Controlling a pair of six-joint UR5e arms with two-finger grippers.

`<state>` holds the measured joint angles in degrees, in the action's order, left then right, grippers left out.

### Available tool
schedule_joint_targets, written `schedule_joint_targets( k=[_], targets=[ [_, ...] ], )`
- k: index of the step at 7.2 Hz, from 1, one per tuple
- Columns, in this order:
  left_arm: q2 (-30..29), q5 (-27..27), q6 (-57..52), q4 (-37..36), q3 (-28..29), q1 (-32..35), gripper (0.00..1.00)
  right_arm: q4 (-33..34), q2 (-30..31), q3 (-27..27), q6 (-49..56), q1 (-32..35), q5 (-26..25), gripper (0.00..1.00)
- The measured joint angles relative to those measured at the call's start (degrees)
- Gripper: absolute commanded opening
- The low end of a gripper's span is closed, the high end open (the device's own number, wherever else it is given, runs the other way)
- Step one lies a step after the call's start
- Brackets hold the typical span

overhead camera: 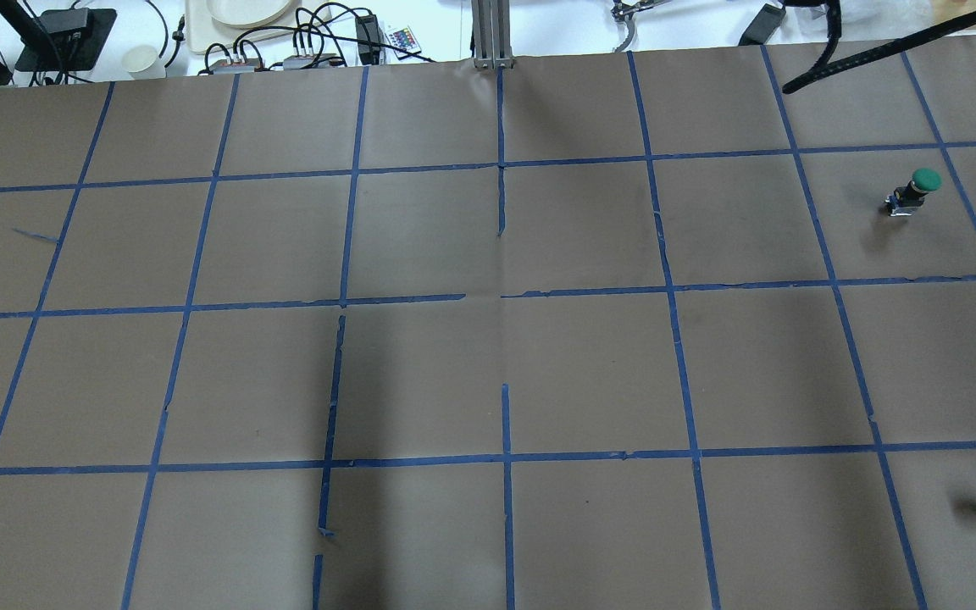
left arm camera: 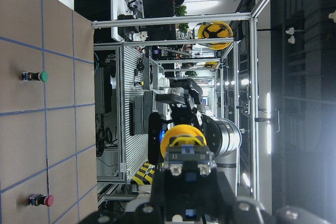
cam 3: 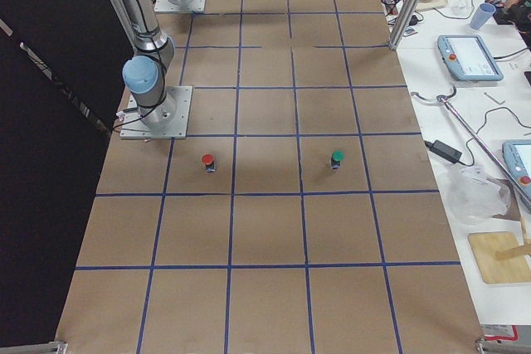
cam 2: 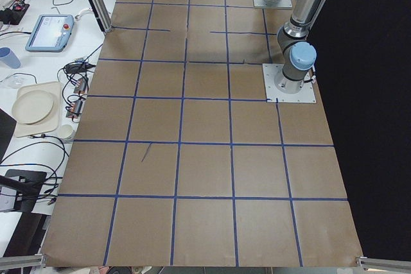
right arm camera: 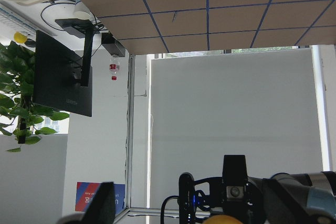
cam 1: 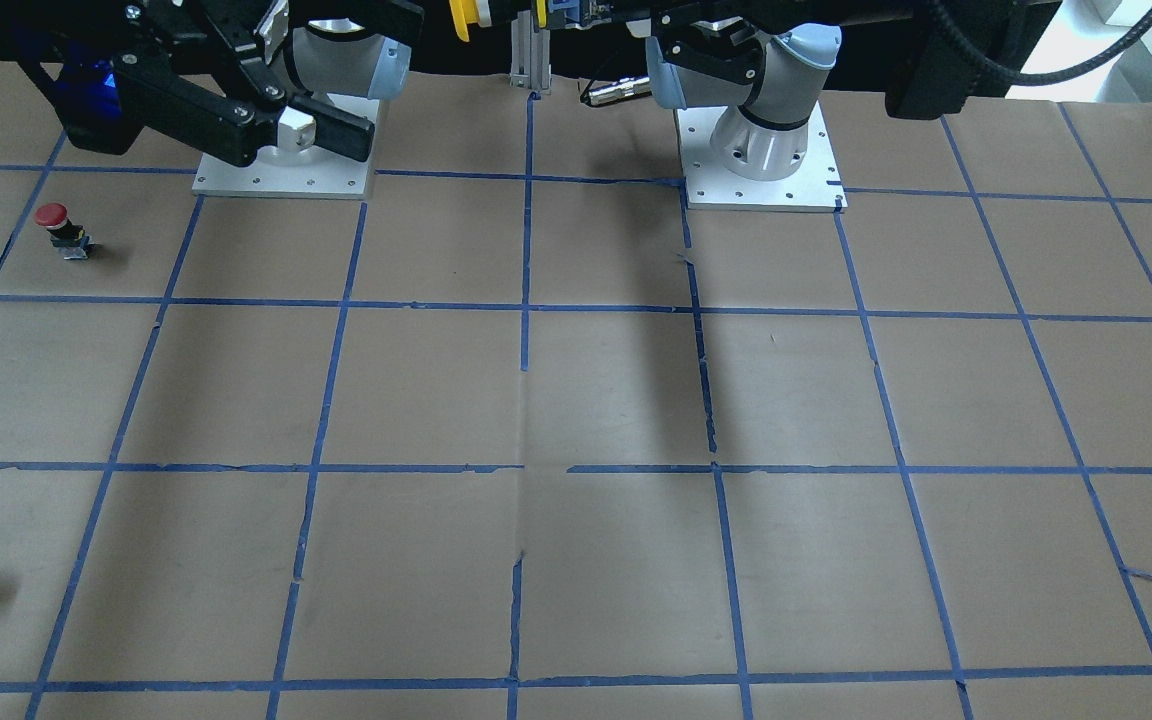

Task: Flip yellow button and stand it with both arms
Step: 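Grasp the yellow button from the left gripper with the right gripper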

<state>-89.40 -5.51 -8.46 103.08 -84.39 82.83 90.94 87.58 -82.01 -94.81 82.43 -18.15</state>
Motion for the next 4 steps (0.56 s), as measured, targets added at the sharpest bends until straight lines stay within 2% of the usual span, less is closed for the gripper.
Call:
schedule_joint_targets(
  k=[4],
  targets=[
    [1.81,0.77,0.10,-3.62,-4.65,0.25,0.15,1.74,0.08,1.43,-3.54,2.17,-1.05,0.97]
  ],
)
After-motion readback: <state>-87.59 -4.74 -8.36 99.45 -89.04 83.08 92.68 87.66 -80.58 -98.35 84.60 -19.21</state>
